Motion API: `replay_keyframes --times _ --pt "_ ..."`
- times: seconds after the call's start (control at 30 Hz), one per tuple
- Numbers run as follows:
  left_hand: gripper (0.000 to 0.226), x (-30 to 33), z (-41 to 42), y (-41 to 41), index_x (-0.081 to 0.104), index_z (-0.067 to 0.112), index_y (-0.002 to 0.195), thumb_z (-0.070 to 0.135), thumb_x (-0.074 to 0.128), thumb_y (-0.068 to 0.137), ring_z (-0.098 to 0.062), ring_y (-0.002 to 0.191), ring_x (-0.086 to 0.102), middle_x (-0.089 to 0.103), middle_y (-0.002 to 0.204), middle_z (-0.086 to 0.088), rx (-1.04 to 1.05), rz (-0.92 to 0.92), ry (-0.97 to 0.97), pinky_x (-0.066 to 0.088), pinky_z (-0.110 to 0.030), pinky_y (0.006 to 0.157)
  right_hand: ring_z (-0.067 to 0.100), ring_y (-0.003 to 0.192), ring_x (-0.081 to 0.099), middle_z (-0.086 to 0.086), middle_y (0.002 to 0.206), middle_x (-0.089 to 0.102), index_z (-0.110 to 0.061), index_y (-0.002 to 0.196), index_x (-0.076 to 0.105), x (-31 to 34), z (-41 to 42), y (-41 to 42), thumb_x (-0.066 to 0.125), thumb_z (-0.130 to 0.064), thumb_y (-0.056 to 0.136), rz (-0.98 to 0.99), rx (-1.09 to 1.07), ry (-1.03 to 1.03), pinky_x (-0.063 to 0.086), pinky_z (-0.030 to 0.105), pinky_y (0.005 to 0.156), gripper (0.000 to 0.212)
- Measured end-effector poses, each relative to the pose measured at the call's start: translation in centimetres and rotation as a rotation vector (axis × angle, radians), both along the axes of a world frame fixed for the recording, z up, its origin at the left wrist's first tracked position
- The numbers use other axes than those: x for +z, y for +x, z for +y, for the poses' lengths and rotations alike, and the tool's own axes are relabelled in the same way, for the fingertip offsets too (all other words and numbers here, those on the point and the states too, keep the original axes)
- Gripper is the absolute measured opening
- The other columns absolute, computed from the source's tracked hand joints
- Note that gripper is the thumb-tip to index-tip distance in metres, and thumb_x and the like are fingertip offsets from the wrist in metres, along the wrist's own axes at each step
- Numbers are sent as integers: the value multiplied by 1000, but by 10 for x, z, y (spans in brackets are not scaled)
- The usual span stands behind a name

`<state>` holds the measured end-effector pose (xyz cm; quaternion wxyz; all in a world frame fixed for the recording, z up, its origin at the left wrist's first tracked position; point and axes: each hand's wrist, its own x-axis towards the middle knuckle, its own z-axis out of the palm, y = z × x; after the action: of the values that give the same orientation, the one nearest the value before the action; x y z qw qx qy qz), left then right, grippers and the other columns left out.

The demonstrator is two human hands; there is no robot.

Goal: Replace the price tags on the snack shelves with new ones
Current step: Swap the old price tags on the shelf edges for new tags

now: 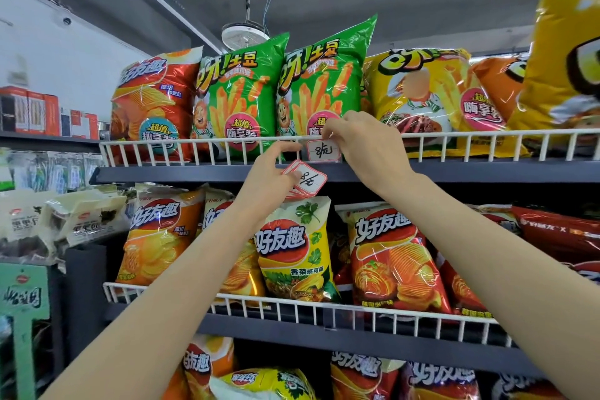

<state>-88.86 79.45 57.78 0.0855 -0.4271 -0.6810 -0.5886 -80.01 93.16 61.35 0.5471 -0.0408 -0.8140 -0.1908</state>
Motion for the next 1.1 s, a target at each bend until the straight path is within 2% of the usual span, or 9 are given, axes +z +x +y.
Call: replay_keyframes --times 0.17,0.3,0.43,0.63,0.8,0.87,1.0,1.1 --pt "40 0 0 0 49 33 120 5 53 92 -17 75 67 62 117 -14 -6 -11 3 54 -36 72 23 94 53 6 97 56 -22 110 61 -2 0 1 51 -19 94 -13 1 -24 34 30 56 19" --pt "41 0 -1 1 49 33 122 5 54 92 -16 74 67 61 118 -15 -6 -12 0 54 -30 68 22 94 53 5 98 55 -21 107 62 -2 0 -2 52 -18 94 -12 16 -54 36 29 57 17" --pt "41 1 -1 1 49 32 122 5 53 92 -15 73 65 59 120 -16 -9 -13 -1 52 -28 64 21 90 56 4 102 55 -16 102 67 0 -2 -4 57 -17 92 25 44 -57 46 30 57 14" --pt "42 3 0 1 49 31 124 5 53 92 -15 73 64 57 124 -16 15 7 -18 52 -29 67 21 86 56 2 98 54 -19 108 60 3 -2 -5 54 -13 93 -17 -9 26 43 29 54 18" --pt "42 5 0 1 50 31 123 5 53 91 -19 77 65 58 123 -16 19 10 -29 54 -37 75 23 78 57 4 98 50 -22 109 60 4 -5 -1 52 -14 94 -74 35 -20 48 33 55 19" --pt "42 5 -1 1 50 30 124 4 53 91 -18 78 65 58 123 -16 20 17 -28 54 -35 73 23 82 58 4 100 51 -22 109 61 5 -5 0 52 -16 94 -77 41 -29 51 36 59 18" --pt "42 7 -1 3 49 28 126 4 53 92 -17 75 65 62 117 -16 13 14 -33 57 -37 72 21 95 55 3 106 53 -19 107 63 9 -10 -1 50 -19 95 -80 0 -3 48 33 62 17" --pt "42 7 -2 4 49 26 128 4 52 92 -14 73 65 63 112 -14 3 -1 -23 55 -31 69 21 97 55 2 107 54 -18 108 62 11 -14 -4 50 -16 95 -108 -37 7 46 32 62 17"
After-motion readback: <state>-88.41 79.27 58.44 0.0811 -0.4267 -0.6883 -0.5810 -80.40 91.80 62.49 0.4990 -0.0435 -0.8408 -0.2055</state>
